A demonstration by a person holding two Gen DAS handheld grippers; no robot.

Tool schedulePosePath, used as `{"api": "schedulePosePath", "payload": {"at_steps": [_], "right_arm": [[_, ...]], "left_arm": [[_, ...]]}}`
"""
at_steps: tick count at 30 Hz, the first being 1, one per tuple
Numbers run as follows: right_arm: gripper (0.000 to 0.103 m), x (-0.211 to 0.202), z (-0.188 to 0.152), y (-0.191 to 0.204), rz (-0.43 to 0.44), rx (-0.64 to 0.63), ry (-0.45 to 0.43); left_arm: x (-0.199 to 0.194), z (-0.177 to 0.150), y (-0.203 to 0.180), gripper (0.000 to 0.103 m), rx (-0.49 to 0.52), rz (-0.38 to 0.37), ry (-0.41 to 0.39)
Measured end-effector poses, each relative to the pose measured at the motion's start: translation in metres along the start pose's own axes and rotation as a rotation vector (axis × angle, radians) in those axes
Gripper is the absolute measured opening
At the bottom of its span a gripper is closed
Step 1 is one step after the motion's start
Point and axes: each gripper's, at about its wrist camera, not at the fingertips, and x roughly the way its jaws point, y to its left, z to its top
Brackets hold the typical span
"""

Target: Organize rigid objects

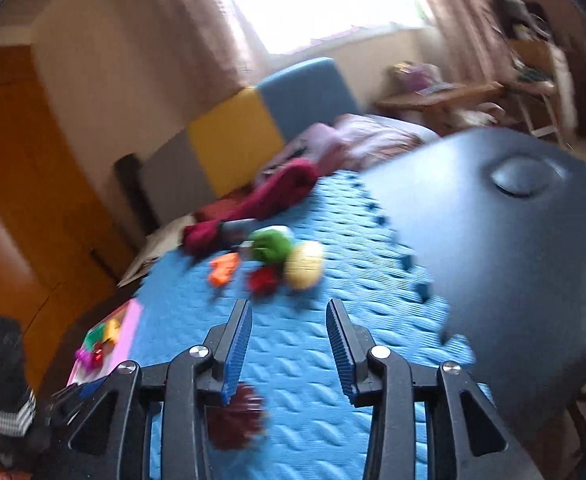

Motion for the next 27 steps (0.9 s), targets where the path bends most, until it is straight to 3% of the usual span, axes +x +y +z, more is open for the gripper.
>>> {"api": "schedulePosePath", "payload": {"at_steps": [4, 6, 8, 10, 14, 15, 16, 17, 27], "right_arm": [[0.04, 0.01, -0.001, -0.011, -0.026, 0.012, 0.035], [0.04, 0.014, -0.003, -0.013, -0.039, 0.004, 0.05], [0.04, 0.021, -0.003, -0.014, -0.036, -0.002, 0.068], [0.04, 0.026, -0.004, -0.015, -0.037, -0.003, 0.08], [0.04, 0.039, -0.003, -0.014, -0.031, -0.013, 0.104], [0.04, 0.042, -0.003, -0.013, -0.031, -0.018, 0.109], [0.04, 0.045, -0.003, -0.013, -0.03, -0.023, 0.116], [0.04, 0.047, -0.003, -0.013, -0.031, -0.025, 0.12], [0.04, 0.088, 0.004, -0.001, -0.035, -0.057, 0.183]], "left_arm": [[0.013, 0.001, -0.03, 0.099, 0.13, 0.015, -0.016], [0.02, 0.002, -0.037, 0.088, 0.165, 0.006, -0.021], [0.031, 0.004, -0.041, 0.059, 0.189, -0.015, 0.005], [0.042, 0.006, -0.037, 0.054, 0.155, -0.063, 0.039], [0.042, 0.006, -0.029, 0.049, 0.11, -0.093, 0.02], [0.04, 0.006, -0.029, 0.044, 0.113, -0.1, 0.004], [0.036, 0.006, -0.029, 0.027, 0.12, -0.108, -0.014], [0.033, 0.007, -0.029, 0.024, 0.13, -0.101, -0.021], [0.024, 0.01, 0.006, 0.024, 0.045, -0.039, -0.018]]}}
